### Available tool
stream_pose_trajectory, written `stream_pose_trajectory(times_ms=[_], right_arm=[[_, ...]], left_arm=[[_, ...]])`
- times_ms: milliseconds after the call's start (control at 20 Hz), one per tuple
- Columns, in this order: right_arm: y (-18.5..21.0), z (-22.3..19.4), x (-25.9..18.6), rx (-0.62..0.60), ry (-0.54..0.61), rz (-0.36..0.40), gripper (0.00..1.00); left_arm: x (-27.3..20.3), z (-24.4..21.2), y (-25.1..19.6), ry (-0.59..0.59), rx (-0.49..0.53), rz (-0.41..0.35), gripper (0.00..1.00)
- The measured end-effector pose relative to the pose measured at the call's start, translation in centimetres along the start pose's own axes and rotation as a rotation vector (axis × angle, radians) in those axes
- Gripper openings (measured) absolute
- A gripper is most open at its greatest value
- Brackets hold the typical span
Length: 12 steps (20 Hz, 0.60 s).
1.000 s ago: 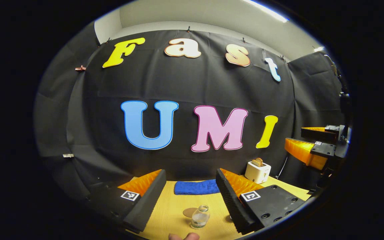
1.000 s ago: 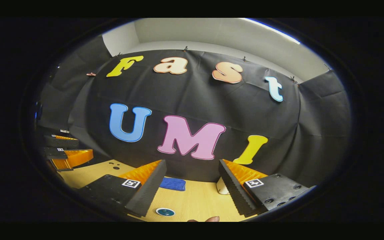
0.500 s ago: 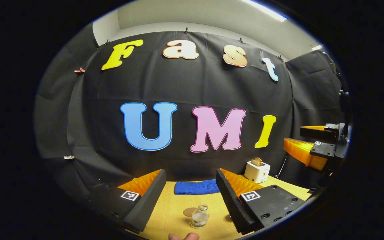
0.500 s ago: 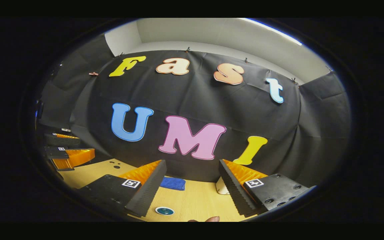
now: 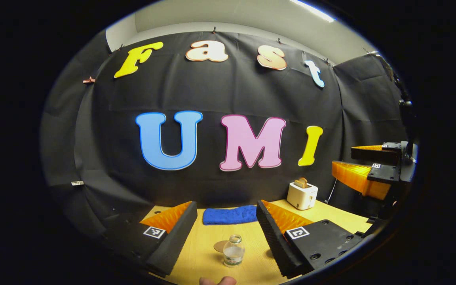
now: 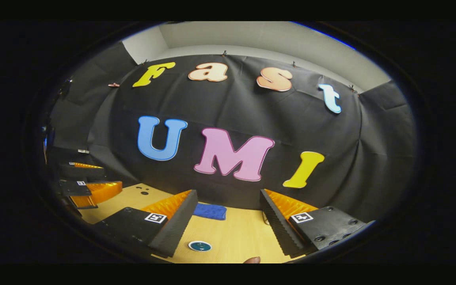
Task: Open the teacup lid with one hand, grasp the water bottle and pour water into the teacup with the other hand; after pouring, place the water bottle on the coaster and then close the teacup lid.
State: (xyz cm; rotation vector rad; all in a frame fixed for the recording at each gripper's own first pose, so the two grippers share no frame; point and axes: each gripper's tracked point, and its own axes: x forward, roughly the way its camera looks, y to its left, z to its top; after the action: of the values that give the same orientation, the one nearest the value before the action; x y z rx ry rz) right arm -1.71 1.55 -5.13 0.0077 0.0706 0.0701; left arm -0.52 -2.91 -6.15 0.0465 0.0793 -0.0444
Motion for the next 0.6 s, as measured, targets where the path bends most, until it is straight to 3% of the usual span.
stream_pose_trajectory(times_ms=[600], right_arm=[[3.2,-16.3,3.3,0.066,0.148,0.115,0.97]], left_arm=[[4.4,-16.6,-2.8,0.171,0.026,0.022,0.95]])
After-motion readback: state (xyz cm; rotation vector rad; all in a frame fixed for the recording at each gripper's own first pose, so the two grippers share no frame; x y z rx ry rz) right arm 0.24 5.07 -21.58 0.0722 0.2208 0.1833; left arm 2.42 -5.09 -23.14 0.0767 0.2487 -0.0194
